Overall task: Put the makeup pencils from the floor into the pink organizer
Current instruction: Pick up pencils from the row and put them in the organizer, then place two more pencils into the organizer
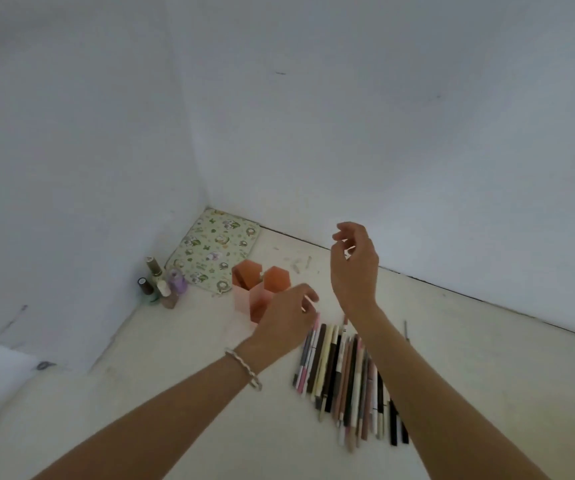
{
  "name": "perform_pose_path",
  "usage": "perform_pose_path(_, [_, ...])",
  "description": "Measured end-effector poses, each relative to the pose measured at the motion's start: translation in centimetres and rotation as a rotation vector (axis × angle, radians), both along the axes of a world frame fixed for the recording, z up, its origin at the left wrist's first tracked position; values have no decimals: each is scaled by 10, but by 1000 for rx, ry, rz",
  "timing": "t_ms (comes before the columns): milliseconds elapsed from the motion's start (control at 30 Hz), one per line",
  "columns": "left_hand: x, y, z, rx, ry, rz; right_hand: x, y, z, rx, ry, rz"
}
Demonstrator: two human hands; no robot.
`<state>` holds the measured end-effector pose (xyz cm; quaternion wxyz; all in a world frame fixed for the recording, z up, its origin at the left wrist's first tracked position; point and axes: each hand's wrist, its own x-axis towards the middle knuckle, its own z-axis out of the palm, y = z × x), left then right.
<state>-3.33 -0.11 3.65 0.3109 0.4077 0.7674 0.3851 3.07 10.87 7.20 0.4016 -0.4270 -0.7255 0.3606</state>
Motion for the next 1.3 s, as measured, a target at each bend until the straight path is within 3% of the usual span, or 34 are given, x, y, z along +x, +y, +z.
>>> perform_pose_path(133, [29,18,-43,-263,380,-138,36,13,-8,-48,-45,-18])
perform_pose_path(233, [38,29,-57,-422,526,-137,59,19,-21,-90,-63,-32])
perform_pose_path(500, [38,43,-66,-526,515,-26,79,23,-53,-162,-88,8])
perform_pose_path(633, [27,47,-45,-280,341,12,66,28,-71,-207,-199,38])
perform_pose_path(833, [-26,51,36,183,172,304,31,28,-99,-337,-661,196])
perform_pose_path(967, [-51,28,61,376,95,458,16,21,-115,-153,-987,292])
perform_pose_path(1300, [-85,-11,76,561,155,733,-1,33,-104,-212,-891,256])
